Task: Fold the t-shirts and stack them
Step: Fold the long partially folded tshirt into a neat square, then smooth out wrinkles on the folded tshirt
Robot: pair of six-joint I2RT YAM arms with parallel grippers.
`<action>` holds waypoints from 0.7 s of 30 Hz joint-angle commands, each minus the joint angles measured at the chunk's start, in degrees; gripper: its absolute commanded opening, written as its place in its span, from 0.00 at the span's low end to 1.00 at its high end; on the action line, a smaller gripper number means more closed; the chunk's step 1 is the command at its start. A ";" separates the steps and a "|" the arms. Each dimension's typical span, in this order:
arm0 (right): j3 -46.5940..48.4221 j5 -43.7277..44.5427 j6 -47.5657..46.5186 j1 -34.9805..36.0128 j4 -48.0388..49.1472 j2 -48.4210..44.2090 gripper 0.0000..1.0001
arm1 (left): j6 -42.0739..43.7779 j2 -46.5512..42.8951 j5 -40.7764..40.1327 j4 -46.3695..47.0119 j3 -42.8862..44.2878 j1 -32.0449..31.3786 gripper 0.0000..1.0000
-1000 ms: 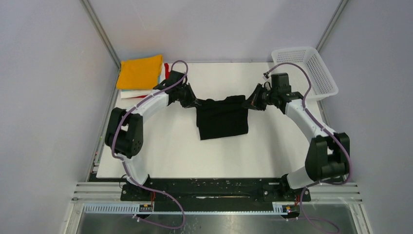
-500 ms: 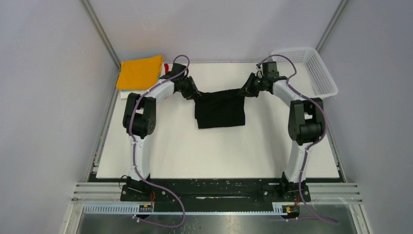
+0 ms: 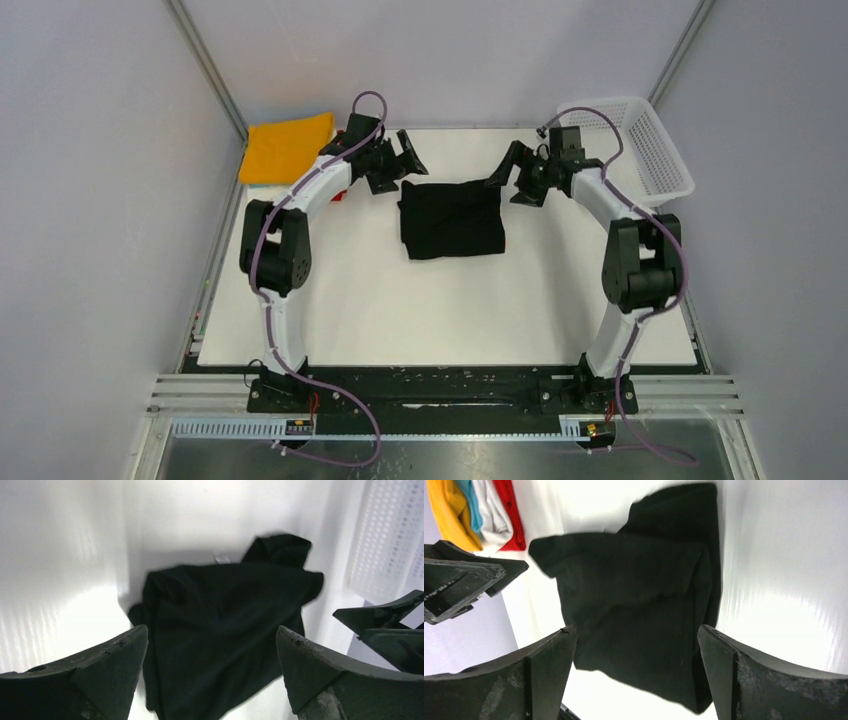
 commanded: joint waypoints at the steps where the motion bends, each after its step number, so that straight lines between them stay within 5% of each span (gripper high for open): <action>1: -10.81 -6.23 1.90 2.72 9.48 -9.19 0.99 | 0.97 -6.63 1.33 5.82 -4.66 -4.36 0.99; 5: -14.57 -13.29 5.32 5.56 16.15 -8.08 0.99 | -0.13 -2.17 2.14 5.46 -2.32 -6.17 0.99; 16: -20.42 -9.81 6.03 7.08 15.49 1.62 0.99 | -2.59 14.77 -6.64 0.68 10.14 -3.73 0.99; 21: -24.16 -9.04 5.35 7.42 14.54 1.91 1.00 | -3.14 14.66 -4.50 0.71 6.19 -3.18 0.99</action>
